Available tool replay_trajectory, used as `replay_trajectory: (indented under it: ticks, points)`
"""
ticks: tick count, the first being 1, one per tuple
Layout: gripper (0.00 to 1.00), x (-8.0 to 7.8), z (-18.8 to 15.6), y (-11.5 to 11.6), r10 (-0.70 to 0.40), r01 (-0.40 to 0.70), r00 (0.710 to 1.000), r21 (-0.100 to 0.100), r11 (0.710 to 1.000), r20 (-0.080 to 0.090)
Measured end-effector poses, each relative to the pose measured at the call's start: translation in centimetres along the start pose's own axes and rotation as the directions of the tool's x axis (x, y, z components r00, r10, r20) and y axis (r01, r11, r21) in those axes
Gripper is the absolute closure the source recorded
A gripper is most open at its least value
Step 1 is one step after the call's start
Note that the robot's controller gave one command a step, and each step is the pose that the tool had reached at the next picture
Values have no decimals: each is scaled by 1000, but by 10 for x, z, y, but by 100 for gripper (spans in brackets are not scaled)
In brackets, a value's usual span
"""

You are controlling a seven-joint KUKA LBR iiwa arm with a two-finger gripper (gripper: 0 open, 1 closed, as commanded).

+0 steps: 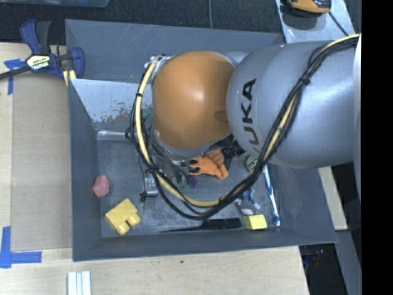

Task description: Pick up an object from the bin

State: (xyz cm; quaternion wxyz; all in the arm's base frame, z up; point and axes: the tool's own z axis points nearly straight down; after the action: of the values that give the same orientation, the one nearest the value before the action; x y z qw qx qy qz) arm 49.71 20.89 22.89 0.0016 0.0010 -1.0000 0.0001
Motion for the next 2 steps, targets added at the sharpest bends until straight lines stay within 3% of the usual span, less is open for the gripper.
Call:
replay_trajectory:
  ticks: [1,2]
  points:
    - [0,-2,-3,-1,3,-3,1000,-1,1000,6]
    - [0,2,51,6,-127,127,992,-1,992,9]
